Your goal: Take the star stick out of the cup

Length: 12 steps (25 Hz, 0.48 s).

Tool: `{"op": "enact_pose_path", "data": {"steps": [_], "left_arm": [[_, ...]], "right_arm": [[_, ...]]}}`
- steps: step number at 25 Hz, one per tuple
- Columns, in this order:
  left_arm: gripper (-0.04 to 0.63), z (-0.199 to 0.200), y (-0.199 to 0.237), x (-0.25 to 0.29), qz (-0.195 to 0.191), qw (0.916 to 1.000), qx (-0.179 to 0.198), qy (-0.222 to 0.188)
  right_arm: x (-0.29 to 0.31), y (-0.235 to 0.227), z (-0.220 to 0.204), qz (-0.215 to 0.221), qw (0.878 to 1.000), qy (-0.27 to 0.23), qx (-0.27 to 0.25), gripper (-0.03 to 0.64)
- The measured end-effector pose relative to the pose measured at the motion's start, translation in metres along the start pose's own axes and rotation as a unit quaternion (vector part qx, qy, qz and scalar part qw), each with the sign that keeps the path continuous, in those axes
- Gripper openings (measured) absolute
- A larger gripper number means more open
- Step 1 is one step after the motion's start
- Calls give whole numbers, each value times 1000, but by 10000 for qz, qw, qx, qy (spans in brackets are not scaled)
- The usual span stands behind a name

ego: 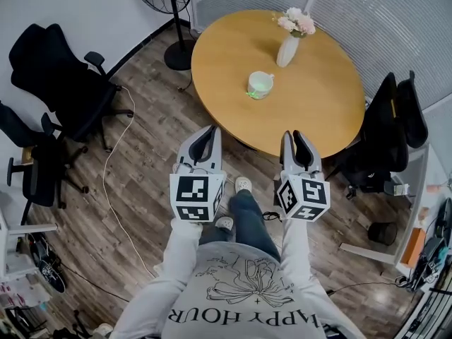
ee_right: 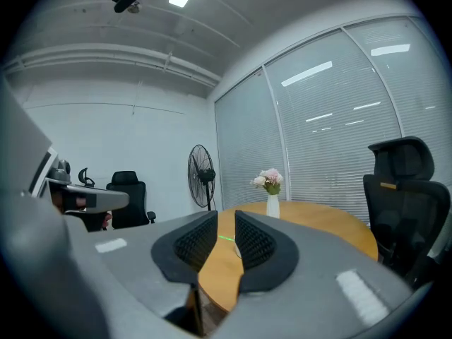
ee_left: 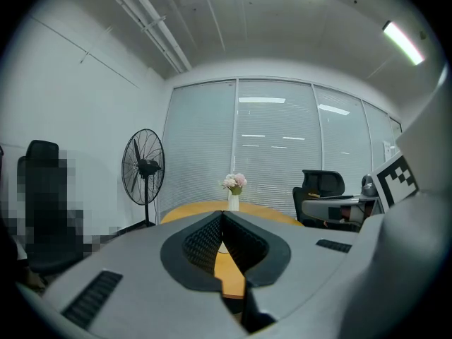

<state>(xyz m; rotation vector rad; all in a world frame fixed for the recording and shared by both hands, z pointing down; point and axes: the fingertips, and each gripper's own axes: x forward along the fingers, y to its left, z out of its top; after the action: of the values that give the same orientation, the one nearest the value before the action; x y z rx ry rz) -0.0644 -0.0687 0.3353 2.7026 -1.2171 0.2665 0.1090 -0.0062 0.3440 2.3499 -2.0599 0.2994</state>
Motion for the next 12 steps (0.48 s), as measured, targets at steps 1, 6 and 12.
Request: {"op": "enact_pose_path", "data": {"steps": [1, 6, 12], "left_arm": [[6, 1, 1, 6, 25, 10000, -5, 9], [6, 7, 10, 41, 138, 9999, 1, 37], [5, 12, 21, 87, 306, 9995, -46, 78]], "right_arm": [[7, -3, 0, 29, 10000, 18, 4, 86], [47, -17, 2, 168, 9998, 74, -3, 86], [96, -35, 5, 387, 9991, 150, -44, 95]]}}
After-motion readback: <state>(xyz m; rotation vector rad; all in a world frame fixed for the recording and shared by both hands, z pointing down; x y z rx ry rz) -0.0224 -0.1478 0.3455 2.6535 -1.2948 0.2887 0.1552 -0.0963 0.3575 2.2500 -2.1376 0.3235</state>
